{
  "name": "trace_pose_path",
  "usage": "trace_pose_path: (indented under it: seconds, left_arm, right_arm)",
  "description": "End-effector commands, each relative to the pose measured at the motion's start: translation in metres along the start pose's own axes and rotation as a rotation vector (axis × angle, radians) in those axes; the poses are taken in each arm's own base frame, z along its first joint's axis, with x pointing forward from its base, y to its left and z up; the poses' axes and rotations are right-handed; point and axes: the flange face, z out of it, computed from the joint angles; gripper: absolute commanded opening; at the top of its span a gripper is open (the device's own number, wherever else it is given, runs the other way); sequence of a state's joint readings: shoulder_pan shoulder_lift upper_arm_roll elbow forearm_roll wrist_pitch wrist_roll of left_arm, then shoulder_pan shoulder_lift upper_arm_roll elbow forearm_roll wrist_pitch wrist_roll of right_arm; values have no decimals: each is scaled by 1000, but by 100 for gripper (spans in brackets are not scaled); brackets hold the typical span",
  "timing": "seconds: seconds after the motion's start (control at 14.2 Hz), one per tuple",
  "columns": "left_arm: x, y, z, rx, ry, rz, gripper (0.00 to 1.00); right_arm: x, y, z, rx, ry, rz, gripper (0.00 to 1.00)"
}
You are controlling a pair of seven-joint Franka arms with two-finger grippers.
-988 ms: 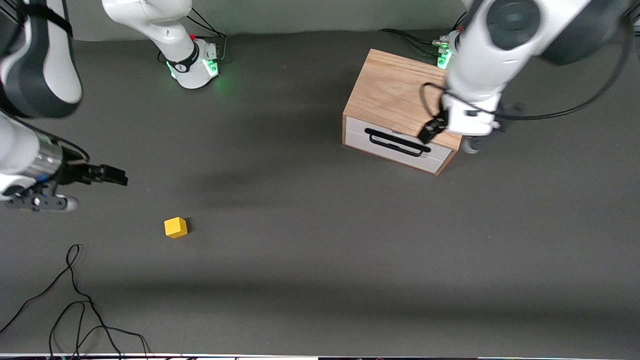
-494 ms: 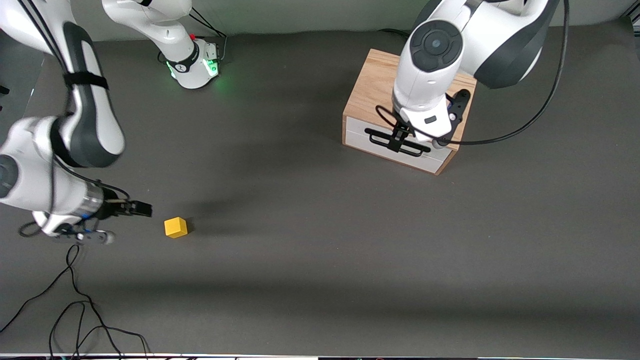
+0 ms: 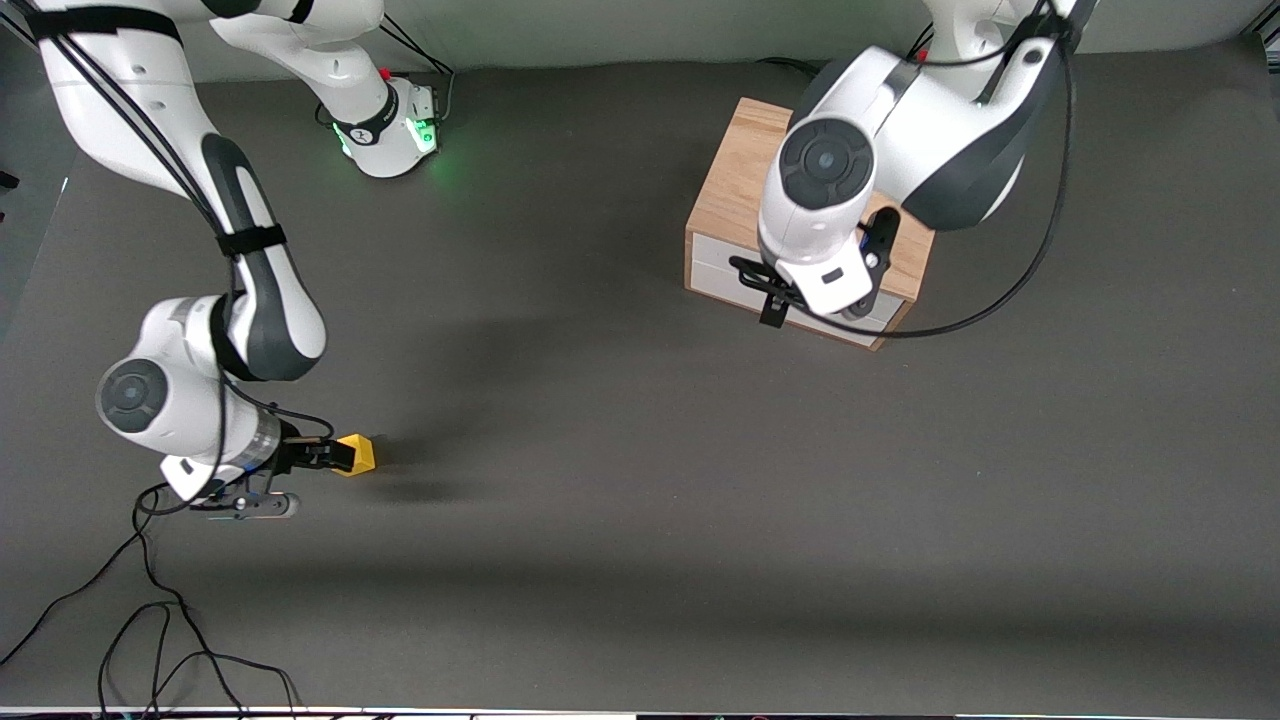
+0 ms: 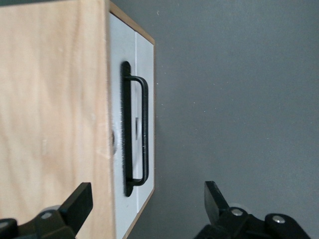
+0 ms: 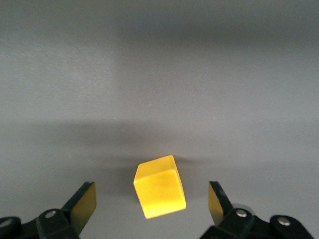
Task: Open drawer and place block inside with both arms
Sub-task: 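Pull the drawer open with the left gripper while the right gripper grasps the cube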
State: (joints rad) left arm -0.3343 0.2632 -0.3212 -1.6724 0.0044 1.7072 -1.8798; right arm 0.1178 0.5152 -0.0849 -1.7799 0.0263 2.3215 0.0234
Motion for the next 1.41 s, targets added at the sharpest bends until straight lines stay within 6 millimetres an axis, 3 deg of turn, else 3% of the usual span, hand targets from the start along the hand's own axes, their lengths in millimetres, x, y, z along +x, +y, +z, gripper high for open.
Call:
trace_pose_path:
  seconds: [0.0, 0.21, 0.42, 0.92, 1.06, 1.34]
  left_arm:
    - [1, 1, 25, -10, 3, 5, 100]
    - [3, 6, 55, 7, 12, 17, 100]
    - [8, 7, 91, 2, 23, 20, 100]
    - [13, 20, 133, 45, 44, 29, 100]
    - [16, 23, 138, 48, 52, 30, 100]
    - [15, 30, 142, 33, 45, 32, 100]
  right_arm:
    - [-6, 2, 17, -5, 34, -41, 100]
    - [-10, 2, 25, -6, 32, -67, 100]
    - [-10, 4, 20, -6, 26, -102, 100]
    - [-24, -3, 49, -4, -32, -111, 100]
    - [-28, -13, 57, -4, -47, -127, 100]
    - [-33, -15, 64, -5, -59, -132, 100]
